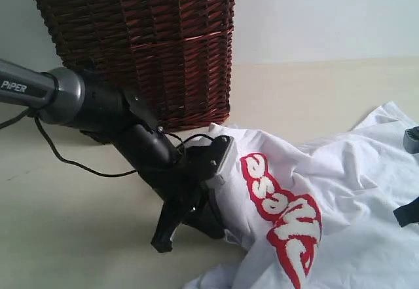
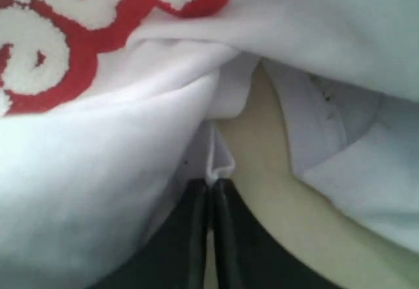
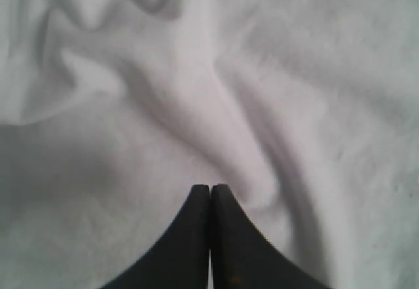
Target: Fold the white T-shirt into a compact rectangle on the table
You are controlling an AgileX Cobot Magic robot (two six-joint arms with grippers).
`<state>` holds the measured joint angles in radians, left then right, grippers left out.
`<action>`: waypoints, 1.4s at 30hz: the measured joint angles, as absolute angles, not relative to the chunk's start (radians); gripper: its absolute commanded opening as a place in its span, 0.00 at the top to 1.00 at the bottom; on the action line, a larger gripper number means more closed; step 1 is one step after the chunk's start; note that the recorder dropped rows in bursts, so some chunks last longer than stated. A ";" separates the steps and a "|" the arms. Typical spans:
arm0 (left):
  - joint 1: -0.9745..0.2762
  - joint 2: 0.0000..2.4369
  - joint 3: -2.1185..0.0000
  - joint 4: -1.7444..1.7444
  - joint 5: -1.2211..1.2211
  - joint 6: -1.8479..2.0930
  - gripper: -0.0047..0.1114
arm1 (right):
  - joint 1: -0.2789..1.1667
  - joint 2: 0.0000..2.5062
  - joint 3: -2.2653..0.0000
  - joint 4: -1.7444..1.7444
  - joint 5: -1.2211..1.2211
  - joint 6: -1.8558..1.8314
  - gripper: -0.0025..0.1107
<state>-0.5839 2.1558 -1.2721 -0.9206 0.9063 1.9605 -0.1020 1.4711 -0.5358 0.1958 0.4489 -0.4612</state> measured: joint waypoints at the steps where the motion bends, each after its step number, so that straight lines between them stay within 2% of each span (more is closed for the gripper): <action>1: -0.566 2.147 -1.272 -0.921 0.935 1.954 0.96 | -0.102 1.471 -0.536 0.196 0.448 -0.461 0.98; 10: -0.354 2.080 -1.272 -0.928 1.054 1.933 0.96 | -0.102 1.471 -0.536 0.196 0.446 -0.461 0.98; 20: -0.220 2.078 -1.272 -0.985 1.047 1.909 0.96 | -0.102 1.471 -0.536 0.200 0.446 -0.461 0.98; 29: -0.117 2.078 -1.272 -0.962 0.933 1.884 0.96 | -0.102 1.471 -0.536 0.206 0.446 -0.461 0.98; 32: -0.088 2.078 -1.272 -0.959 0.921 1.875 0.87 | -0.102 1.471 -0.536 0.206 0.446 -0.461 0.98; 37: -0.053 2.078 -1.272 -0.957 0.931 1.815 0.53 | -0.102 1.471 -0.536 0.206 0.446 -0.461 0.98; 38: -0.049 2.078 -1.272 -0.957 0.942 1.803 0.48 | -0.102 1.471 -0.536 0.206 0.446 -0.461 0.98; 40: -0.048 2.078 -1.272 -0.957 0.971 1.785 0.44 | -0.102 1.471 -0.536 0.206 0.446 -0.461 0.98; 42: -0.048 2.078 -1.272 -0.949 1.006 1.755 0.47 | -0.102 1.471 -0.536 0.208 0.446 -0.461 0.98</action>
<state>-0.0480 2.0778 -1.2721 -0.9492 1.0064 1.7554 -0.1020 1.4711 -0.5358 0.2085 0.4459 -0.4612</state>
